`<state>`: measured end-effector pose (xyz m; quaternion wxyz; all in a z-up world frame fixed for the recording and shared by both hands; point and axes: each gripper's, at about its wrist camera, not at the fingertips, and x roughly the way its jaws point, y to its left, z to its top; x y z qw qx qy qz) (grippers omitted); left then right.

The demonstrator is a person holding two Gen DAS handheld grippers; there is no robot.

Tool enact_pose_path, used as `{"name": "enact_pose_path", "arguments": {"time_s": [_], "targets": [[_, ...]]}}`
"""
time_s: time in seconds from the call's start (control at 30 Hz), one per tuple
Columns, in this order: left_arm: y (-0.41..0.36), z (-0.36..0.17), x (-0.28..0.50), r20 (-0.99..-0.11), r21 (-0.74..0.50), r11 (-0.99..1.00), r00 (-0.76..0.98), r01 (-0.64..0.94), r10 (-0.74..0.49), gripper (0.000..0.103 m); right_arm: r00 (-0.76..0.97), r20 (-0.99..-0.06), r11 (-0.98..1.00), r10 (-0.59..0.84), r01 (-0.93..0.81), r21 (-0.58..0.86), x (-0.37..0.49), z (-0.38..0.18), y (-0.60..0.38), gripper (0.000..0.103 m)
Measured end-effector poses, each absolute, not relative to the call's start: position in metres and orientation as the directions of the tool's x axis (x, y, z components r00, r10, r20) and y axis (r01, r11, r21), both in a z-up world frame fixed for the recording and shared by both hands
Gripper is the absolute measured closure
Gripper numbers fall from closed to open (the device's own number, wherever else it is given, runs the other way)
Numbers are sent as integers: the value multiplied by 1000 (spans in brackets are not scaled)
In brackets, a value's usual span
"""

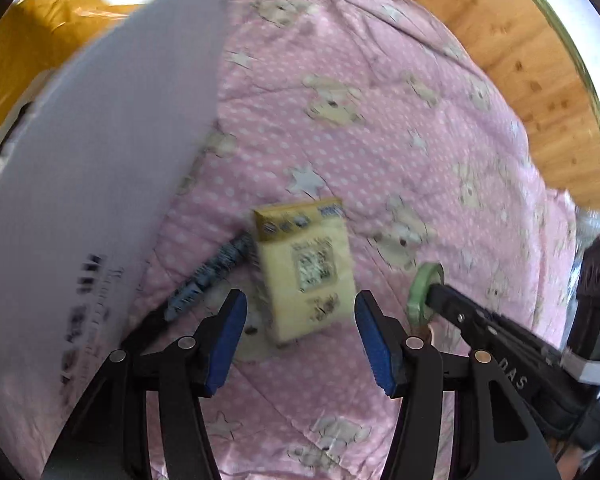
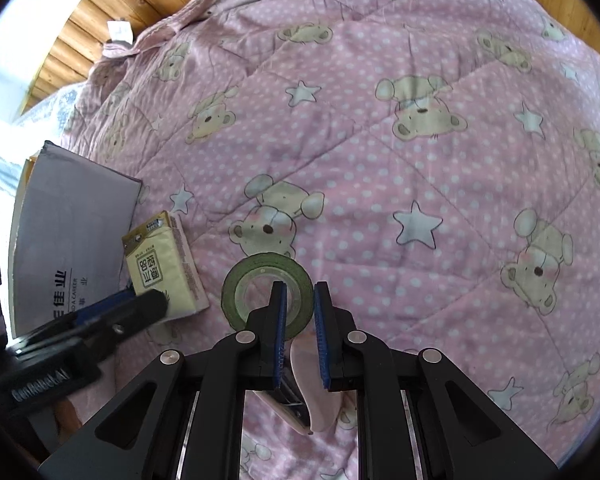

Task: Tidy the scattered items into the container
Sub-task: 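Grasp the beige tissue pack with left tool while right tool grasps the green tape roll, then lift the tissue pack with left tool while right tool carries the tape toward the box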

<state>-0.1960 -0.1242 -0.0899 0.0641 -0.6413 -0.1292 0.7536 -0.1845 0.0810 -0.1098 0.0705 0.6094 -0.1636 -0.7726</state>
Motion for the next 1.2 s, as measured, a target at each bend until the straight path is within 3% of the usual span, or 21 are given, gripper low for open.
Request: {"name": "enact_pose_path", "arguments": {"time_s": [0.3, 0.37, 0.57, 1.2], "targets": [[-99, -114, -218, -975, -184, -982, -136, 47, 176, 37, -245, -913, -931, -325, -88, 355, -183, -111, 80, 89], [-94, -112, -217, -979, -138, -990, -149, 10, 135, 46, -249, -910, -928, -332, -87, 363, -183, -110, 81, 89], [-108, -94, -213, -958, -232, -973, -175, 2, 228, 52, -278, -895, -921, -348, -78, 382, -181, -100, 83, 89], [-117, -37, -183, -933, -279, -960, -230, -25, 277, 52, -310, -882, -921, -354, -48, 387, -159, -65, 69, 89]]}}
